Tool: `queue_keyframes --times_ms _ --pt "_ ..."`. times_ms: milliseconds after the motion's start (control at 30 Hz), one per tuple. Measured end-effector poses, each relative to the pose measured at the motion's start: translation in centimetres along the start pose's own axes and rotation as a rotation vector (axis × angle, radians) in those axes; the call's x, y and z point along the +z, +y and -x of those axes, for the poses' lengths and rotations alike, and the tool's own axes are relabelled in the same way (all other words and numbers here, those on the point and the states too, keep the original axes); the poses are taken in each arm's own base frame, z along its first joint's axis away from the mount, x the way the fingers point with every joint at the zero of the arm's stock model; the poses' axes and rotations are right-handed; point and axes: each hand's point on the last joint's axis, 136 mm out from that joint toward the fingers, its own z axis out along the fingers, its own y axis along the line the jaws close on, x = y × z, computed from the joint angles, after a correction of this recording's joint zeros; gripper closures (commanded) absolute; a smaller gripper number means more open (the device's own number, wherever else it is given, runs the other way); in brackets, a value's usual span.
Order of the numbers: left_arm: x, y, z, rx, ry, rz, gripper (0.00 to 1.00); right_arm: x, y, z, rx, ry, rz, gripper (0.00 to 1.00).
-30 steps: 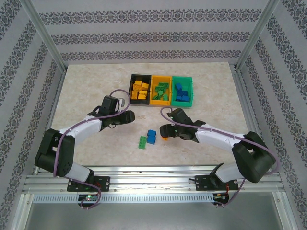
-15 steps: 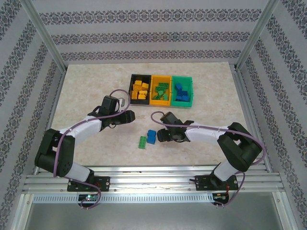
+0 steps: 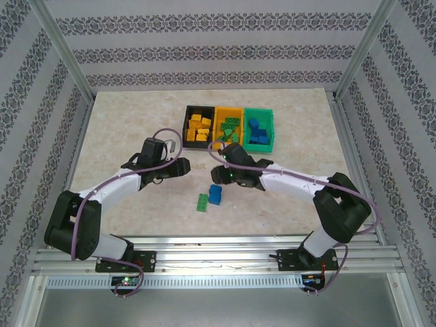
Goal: Sort the legos into containers by color
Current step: Pick up the lego from the bottom-center of the table, then place the lego in the container, then pick up the lego from the middle-left of the table.
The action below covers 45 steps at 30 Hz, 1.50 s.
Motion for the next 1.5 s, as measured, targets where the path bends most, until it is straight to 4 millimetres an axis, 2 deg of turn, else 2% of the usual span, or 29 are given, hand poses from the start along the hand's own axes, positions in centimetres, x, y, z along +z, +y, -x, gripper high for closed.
queue_keyframes --times_ms 167,400,500,600,733,833,900,967,1100,1233,1400,1500 --pt "-1.5 -0.6 0.6 0.015 -0.044 -0.007 0.41 2.7 0.9 6.1 0.04 -0.037 0.067 0.5" --pt "-3.5 -1.0 0.6 0.019 -0.098 -0.018 0.41 6.4 -0.1 12.3 0.084 -0.063 0.127 0.5" --pt "-3.9 -0.8 0.0 0.007 -0.102 -0.017 0.41 7.3 -0.5 15.3 0.106 -0.094 0.163 0.48" --pt "-4.2 -0.6 -0.5 -0.005 -0.103 -0.016 0.41 7.8 -0.6 18.2 0.121 -0.13 0.196 0.41" --pt "-4.4 -0.5 -0.7 -0.014 -0.103 -0.019 0.41 7.8 -0.3 20.5 0.123 -0.16 0.208 0.36" --pt "-4.5 -0.6 -0.9 -0.02 -0.102 -0.026 0.41 7.6 -0.2 20.6 0.124 -0.165 0.211 0.35" --pt "-4.4 -0.6 -1.2 -0.022 -0.095 -0.031 0.41 7.6 -0.4 19.9 0.129 -0.153 0.206 0.35" --pt "-4.3 -0.6 -1.7 -0.027 -0.079 -0.039 0.41 7.5 -0.8 18.6 0.136 -0.129 0.198 0.35" --pt "-3.8 -0.9 -2.7 -0.031 -0.036 -0.064 0.41 6.6 -1.5 14.6 0.141 -0.061 0.188 0.36" --pt "-3.0 -1.5 -4.6 -0.024 0.025 -0.093 0.41 3.7 -2.1 10.5 0.124 -0.023 0.173 0.35" --pt "-2.2 -2.8 -6.9 0.003 0.11 -0.137 0.4 -0.6 -2.9 7.1 0.097 -0.044 0.139 0.35" --pt "-2.2 -4.0 -8.3 0.057 0.148 -0.161 0.4 -2.4 -4.2 5.1 0.104 -0.065 0.107 0.35"
